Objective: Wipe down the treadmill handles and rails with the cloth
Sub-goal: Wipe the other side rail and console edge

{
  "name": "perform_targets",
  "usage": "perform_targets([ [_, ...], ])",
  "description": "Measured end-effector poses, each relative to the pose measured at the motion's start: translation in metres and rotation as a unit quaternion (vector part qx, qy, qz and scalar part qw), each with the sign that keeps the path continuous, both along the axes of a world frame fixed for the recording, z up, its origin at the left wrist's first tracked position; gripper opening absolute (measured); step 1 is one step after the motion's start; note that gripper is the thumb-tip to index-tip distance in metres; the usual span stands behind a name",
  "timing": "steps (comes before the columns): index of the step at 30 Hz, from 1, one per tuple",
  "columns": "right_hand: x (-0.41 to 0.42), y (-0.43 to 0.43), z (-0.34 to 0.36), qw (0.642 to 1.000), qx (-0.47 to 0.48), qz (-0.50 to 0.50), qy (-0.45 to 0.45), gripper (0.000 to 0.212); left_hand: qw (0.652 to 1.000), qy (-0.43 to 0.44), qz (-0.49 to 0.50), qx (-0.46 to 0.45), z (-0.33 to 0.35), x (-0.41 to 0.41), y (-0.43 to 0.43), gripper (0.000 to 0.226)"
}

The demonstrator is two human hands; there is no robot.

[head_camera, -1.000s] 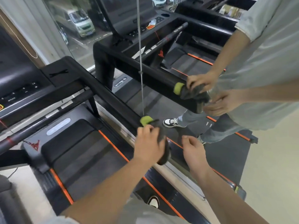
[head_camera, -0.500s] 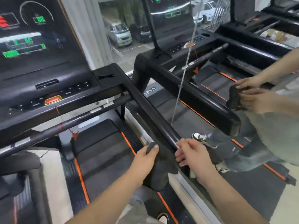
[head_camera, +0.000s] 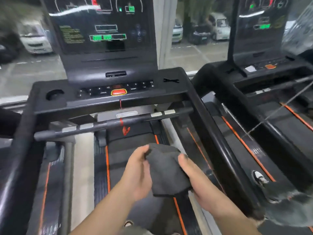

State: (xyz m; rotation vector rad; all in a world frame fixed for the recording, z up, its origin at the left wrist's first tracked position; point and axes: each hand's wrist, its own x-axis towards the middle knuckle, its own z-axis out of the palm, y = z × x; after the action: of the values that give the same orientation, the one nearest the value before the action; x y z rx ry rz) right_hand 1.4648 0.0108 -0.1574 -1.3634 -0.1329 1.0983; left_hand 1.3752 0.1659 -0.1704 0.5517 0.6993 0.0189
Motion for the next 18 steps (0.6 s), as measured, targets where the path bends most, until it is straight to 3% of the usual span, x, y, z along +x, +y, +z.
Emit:
perform_targets([
  [2, -0.004, 0.029, -0.007, 0.999, -0.015, 0.020, -0.028, 0.044, 1.000, -0.013, -0.016, 0.017, -0.008, -0.015, 0.029, 0.048],
  [5, -0.013, 0.071, -0.024, 0.995, -0.073, 0.005, -0.066, 0.026, 0.991, -0.009, -0.048, 0.127, -0.019, -0.030, 0.063, 0.056],
  [9, -0.027, 0.112, -0.033, 0.988, -0.111, -0.022, -0.103, 0.014, 0.972, 0.077, -0.061, 0.214, -0.032, -0.046, 0.097, 0.041],
  [14, -0.028, 0.143, -0.027, 0.996, -0.072, -0.043, -0.015, 0.021, 0.971, 0.104, -0.065, 0.203, -0.029, -0.059, 0.120, 0.023],
  [18, -0.034, 0.162, -0.035, 0.995, -0.096, -0.034, 0.026, 0.022, 0.965, 0.113, -0.024, 0.235, -0.029, -0.070, 0.144, 0.020],
])
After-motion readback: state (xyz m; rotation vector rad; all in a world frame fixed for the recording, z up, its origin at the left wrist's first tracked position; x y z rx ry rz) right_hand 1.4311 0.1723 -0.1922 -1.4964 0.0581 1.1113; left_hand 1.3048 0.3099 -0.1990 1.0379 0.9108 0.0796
